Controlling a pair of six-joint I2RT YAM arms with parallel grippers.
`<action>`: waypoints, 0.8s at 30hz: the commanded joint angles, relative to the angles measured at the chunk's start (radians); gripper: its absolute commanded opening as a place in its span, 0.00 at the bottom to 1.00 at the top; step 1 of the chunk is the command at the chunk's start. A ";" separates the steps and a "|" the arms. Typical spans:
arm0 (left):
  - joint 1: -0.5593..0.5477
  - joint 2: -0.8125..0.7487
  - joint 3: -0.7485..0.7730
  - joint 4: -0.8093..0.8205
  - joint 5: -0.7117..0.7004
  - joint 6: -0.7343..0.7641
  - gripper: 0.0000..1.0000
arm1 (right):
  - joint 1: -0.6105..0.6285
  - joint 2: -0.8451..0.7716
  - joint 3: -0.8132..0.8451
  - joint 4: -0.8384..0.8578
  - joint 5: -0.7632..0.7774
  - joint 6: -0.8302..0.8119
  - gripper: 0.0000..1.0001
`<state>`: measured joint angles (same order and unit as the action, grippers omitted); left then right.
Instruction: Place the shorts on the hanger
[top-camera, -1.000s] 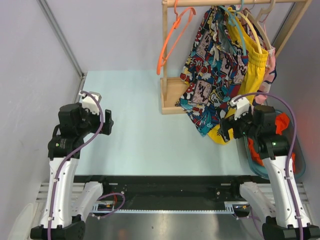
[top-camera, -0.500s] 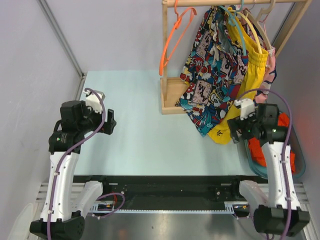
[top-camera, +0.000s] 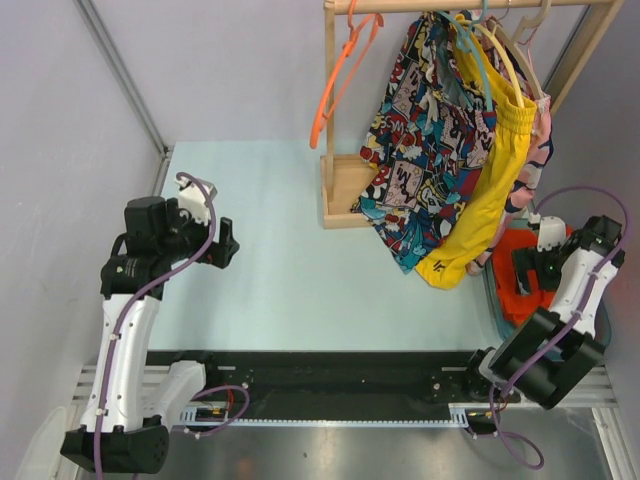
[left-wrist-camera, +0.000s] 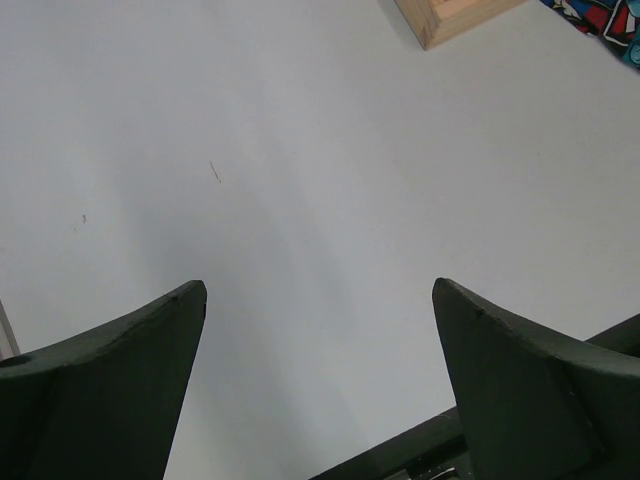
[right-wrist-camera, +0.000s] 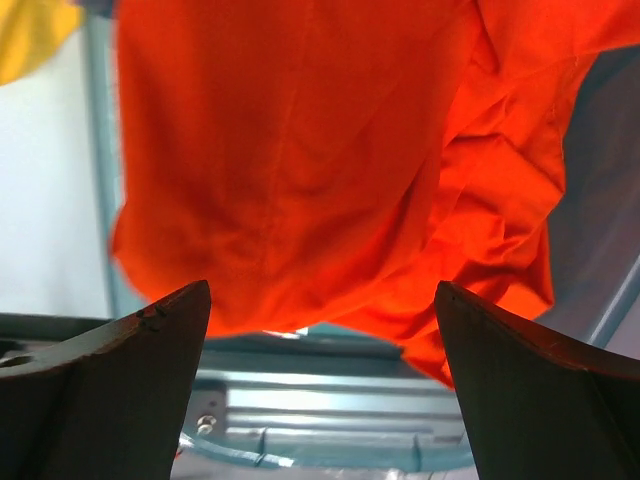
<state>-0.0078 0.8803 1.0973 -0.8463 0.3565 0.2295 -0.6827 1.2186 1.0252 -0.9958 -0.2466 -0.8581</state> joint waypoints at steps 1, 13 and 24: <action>0.003 -0.012 0.023 0.032 0.030 0.027 1.00 | -0.005 0.082 -0.005 0.101 0.021 -0.038 1.00; 0.003 -0.027 0.018 0.044 0.027 0.022 1.00 | 0.038 0.334 -0.066 0.221 0.069 0.024 0.79; 0.003 0.002 0.038 0.065 0.050 0.002 1.00 | -0.098 -0.109 -0.030 -0.056 -0.207 -0.084 0.00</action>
<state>-0.0078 0.8711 1.0973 -0.8192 0.3721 0.2367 -0.7643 1.3018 0.9569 -0.8864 -0.3050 -0.8711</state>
